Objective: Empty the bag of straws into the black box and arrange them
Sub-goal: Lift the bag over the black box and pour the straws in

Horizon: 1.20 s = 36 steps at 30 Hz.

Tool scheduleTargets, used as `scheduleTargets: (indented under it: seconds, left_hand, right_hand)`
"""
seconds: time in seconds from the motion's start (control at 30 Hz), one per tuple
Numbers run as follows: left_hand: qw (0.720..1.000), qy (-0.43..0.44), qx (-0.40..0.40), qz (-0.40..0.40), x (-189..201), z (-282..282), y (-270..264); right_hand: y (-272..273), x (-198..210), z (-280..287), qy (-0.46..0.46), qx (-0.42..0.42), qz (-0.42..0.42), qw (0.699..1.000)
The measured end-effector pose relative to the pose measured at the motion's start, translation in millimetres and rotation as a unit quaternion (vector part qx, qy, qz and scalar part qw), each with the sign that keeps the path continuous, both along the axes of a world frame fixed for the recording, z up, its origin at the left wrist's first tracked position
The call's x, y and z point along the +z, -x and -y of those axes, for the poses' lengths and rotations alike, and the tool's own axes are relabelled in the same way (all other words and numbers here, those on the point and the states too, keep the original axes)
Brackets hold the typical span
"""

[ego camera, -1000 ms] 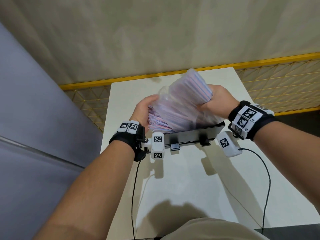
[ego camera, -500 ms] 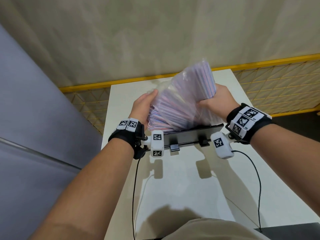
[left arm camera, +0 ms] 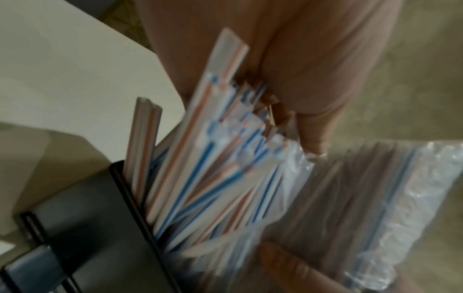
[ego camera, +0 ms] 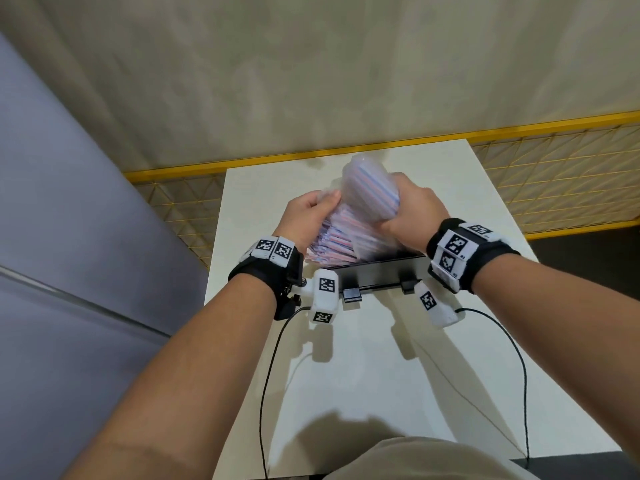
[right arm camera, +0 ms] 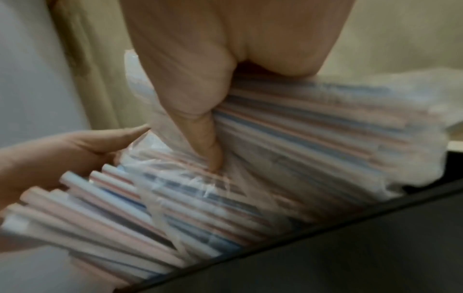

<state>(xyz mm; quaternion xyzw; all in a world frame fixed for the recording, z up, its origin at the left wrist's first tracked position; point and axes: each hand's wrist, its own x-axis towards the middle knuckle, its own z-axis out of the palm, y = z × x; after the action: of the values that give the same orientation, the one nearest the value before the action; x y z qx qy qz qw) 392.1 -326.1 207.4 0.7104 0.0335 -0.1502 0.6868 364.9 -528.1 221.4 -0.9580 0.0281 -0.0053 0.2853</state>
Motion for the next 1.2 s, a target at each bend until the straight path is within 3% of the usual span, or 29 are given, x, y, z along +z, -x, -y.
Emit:
scheduleTargets:
  seconds: [0.27, 0.37, 0.5, 0.6, 0.73, 0.97, 1.07, 1.2]
  left_hand:
    - [0.983, 0.125, 0.077, -0.109, -3, -20, -1]
    - [0.98, 0.134, 0.093, -0.113, -9, -24, 0]
    - [0.988, 0.11, 0.07, -0.078, -9, -18, -1]
    - [0.998, 0.04, 0.033, -0.019, -9, -12, -4]
    - [0.998, -0.039, 0.028, 0.045, -3, -1, -8]
    - [0.997, -0.015, 0.059, 0.048, 1, -3, -9]
    - [0.998, 0.016, 0.061, 0.006, 1, -12, -6]
    - [0.982, 0.107, 0.098, -0.12, -7, -25, 5]
  right_hand:
    - [-7, 6, 18, -0.117, -0.049, 0.039, 0.991]
    - [-9, 9, 22, -0.07, -0.028, 0.032, 0.997]
    - [-10, 13, 18, -0.074, -0.014, 0.016, 0.997]
    - [-10, 14, 11, -0.069, -0.001, -0.002, 0.998]
    - [-8, 14, 3, 0.042, 0.053, -0.02, 0.998]
    - [-9, 17, -5, 0.052, 0.038, -0.016, 0.998]
    - [-10, 16, -2, -0.014, 0.005, 0.001, 1.0]
    - [-11, 10, 7, -0.004, 0.004, -0.002, 1.0]
